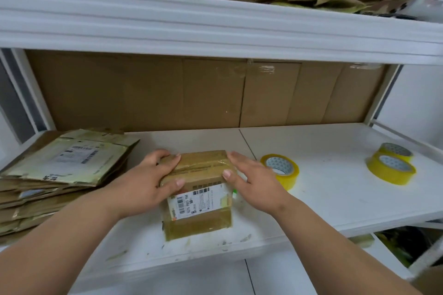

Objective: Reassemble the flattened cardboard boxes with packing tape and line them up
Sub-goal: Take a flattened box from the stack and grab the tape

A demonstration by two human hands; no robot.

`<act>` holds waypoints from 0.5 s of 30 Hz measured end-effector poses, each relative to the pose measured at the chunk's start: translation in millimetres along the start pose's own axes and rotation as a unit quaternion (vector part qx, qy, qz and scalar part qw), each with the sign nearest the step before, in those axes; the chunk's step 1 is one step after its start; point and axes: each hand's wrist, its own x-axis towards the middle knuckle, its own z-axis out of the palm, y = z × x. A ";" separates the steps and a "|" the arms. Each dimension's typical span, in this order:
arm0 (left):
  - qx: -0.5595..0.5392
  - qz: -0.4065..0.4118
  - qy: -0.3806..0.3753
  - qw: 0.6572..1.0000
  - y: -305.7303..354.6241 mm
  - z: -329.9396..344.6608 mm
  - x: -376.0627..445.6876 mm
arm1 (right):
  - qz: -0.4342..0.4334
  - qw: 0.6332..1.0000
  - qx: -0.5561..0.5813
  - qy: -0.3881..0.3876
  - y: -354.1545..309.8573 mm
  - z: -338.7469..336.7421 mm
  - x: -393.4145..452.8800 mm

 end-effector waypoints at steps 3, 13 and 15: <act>0.020 -0.013 -0.008 1.000 9.1 -4.0 4.6 | 0.064 0.994 0.057 0.071 27.8 -5.7 9.2; 0.045 -0.088 -0.001 0.995 37.6 -9.6 1.0 | 0.225 0.930 -0.273 -0.100 97.8 -1.7 27.6; 0.068 -0.105 0.009 0.992 43.7 -8.3 1.8 | 0.219 0.929 -0.281 -0.099 99.8 -3.5 30.9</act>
